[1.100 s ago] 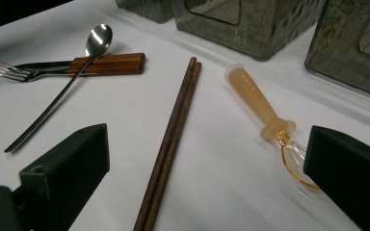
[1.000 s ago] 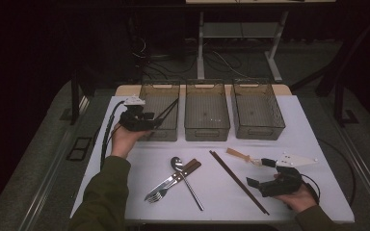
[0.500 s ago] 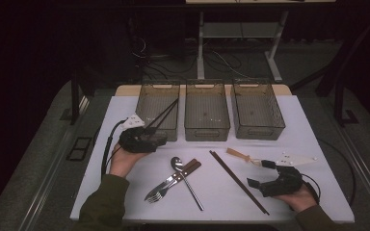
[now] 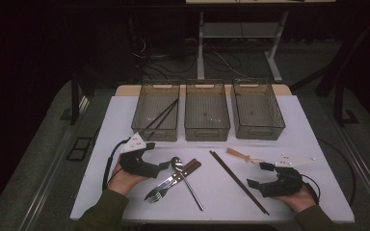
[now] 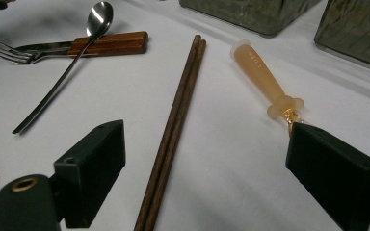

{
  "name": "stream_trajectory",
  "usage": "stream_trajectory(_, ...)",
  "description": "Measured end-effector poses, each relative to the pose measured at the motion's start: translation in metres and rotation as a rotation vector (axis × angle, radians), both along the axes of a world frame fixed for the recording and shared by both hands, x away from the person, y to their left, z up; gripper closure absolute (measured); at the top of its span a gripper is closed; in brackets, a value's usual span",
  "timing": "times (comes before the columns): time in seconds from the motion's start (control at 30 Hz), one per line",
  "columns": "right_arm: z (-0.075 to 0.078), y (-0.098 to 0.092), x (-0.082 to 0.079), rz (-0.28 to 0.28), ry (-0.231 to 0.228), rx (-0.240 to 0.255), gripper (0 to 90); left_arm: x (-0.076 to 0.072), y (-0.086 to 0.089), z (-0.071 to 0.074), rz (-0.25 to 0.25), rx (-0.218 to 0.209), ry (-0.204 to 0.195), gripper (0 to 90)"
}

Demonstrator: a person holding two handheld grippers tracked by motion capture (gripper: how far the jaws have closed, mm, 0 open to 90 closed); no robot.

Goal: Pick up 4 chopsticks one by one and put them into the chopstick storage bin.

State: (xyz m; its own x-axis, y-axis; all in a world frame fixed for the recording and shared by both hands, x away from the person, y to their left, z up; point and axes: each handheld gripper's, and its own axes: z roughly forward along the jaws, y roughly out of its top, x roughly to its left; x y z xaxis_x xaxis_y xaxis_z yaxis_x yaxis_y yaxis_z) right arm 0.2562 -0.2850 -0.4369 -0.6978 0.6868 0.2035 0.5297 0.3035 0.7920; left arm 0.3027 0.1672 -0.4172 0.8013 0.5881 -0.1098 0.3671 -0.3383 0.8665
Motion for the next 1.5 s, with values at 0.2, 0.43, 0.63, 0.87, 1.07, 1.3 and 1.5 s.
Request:
stream_trajectory(0.2, 0.001, 0.000, 0.000, -0.007, 0.016, -0.001, 14.6, -0.015, -0.002, -0.009, -0.057, 0.011, 0.023, 0.0)
stream_trajectory(0.43, 0.003, 0.002, 0.000, -0.006, 0.013, -0.022, 18.8, -0.027, -0.003, -0.019, -0.079, 0.027, 0.085, 0.0)
stream_trajectory(0.63, 0.005, 0.007, -0.003, 0.003, 0.013, -0.050, 33.7, -0.032, -0.002, -0.021, -0.086, 0.033, 0.081, 0.0)
stream_trajectory(0.87, 0.004, 0.012, -0.002, 0.011, 0.057, -0.071, 54.1, -0.032, -0.004, -0.020, -0.106, 0.046, 0.073, 0.9)
stream_trajectory(1.07, 0.001, 0.020, -0.002, 0.033, 0.092, -0.094, 67.9, -0.032, -0.005, -0.020, -0.115, 0.041, 0.069, 1.1)
stream_trajectory(1.3, -0.002, 0.029, -0.002, 0.059, 0.109, -0.119, 72.4, -0.032, -0.005, -0.020, -0.116, 0.045, 0.069, 1.6)
stream_trajectory(1.5, -0.004, 0.036, 0.001, 0.056, 0.101, -0.137, 71.5, -0.032, -0.005, -0.020, -0.116, 0.044, 0.073, 1.7)
